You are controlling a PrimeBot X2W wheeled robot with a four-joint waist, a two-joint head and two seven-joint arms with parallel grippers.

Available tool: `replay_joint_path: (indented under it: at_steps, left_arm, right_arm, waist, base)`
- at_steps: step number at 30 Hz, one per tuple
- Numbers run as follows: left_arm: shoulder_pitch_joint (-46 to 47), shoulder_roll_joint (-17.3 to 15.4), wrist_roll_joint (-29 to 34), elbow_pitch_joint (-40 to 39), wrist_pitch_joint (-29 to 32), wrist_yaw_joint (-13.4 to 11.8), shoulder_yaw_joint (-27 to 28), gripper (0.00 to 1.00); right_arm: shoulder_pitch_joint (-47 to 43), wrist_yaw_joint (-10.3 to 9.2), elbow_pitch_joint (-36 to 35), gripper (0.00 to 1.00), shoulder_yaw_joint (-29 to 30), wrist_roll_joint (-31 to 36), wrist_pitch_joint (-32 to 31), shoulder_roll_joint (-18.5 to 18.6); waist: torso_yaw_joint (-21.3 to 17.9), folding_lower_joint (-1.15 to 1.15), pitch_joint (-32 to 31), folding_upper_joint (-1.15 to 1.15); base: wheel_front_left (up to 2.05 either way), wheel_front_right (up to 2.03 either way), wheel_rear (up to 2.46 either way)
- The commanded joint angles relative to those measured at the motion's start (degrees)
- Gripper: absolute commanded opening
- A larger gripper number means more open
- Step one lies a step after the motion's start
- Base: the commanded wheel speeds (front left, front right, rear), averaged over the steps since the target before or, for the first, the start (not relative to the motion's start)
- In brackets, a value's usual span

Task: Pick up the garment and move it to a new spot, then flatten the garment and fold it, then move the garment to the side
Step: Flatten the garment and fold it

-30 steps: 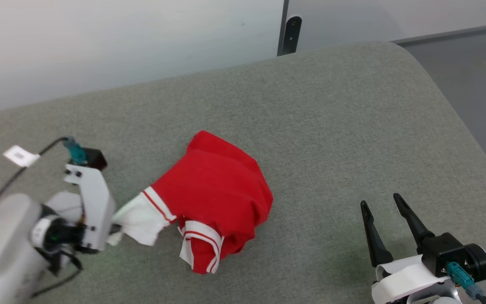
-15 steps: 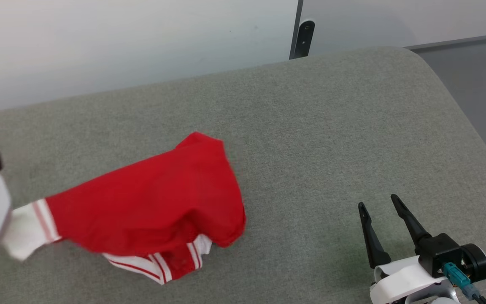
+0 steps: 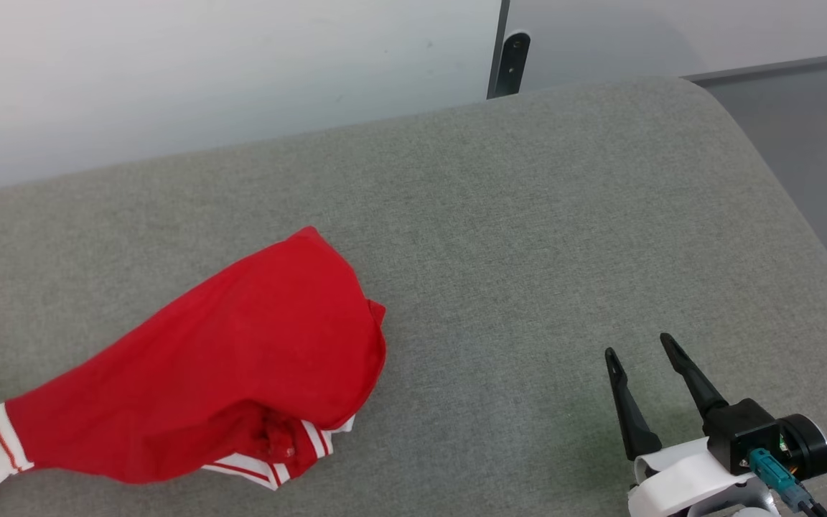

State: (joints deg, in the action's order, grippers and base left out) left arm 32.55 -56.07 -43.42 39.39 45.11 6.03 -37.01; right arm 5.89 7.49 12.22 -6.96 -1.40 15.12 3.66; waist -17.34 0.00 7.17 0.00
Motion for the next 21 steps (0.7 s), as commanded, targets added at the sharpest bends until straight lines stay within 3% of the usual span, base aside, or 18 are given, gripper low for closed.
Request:
replay_joint_path:
  at_steps: [1, 8, 9, 13, 16, 20, 21]
  left_arm:
    - [-0.7, 0.2, 0.0, 0.5, -0.1, -0.3, -0.1, 0.0]
    - [-0.9, 2.5, 0.1, 6.1, -2.6, -1.2, -0.4, 0.0]
    - [-0.1, 2.7, -0.2, 7.2, -1.9, -2.6, 0.0, 0.0]
    - [1.2, 3.8, -1.5, 8.9, 0.1, -3.4, 0.7, 0.0]
    - [1.9, 4.8, -3.2, 9.4, 0.6, -2.1, 1.4, 0.0]
    - [-2.3, 5.5, -5.4, 11.4, -3.9, 0.2, 1.7, 0.0]
    - [-2.4, 5.9, -5.9, 11.6, -4.7, 0.5, 1.8, 0.35]
  right_arm:
    - [-0.1, -0.01, -0.1, 1.0, -0.2, 0.4, 0.1, 0.2]
    - [0.5, 0.0, -0.3, 1.0, -0.4, 0.5, 0.1, 0.6]
    - [0.5, 0.0, -0.3, 1.0, -0.4, 0.5, 0.1, 0.7]
    - [0.5, 0.0, -0.4, 1.0, -0.2, 0.5, 0.1, 0.9]
    - [0.4, 0.0, -0.5, 1.0, 0.1, 0.7, 0.1, 0.9]
    - [0.4, 0.0, -0.6, 1.0, 0.3, 1.0, 0.1, 0.8]
    - [0.5, -0.01, -0.5, 1.0, 0.2, 1.1, 0.1, 0.8]
  waist:
    - [-0.1, 0.0, 0.1, 0.0]
    - [-0.7, 0.0, 1.0, 0.0]
    - [-0.7, 0.0, 1.0, 0.0]
    - [-0.8, 0.0, 1.3, 0.0]
    - [-0.5, 0.0, 1.6, 0.0]
    - [0.1, 0.0, 1.9, 0.0]
    - [0.3, 0.0, 1.8, 0.0]
  base:
    - [0.0, 0.0, 0.0]
    - [0.0, 0.0, 0.0]
    - [0.0, 0.0, 0.0]
    - [0.0, 0.0, 0.0]
    - [0.0, 0.0, 0.0]
    - [0.0, 0.0, 0.0]
    - [0.0, 0.0, 0.0]
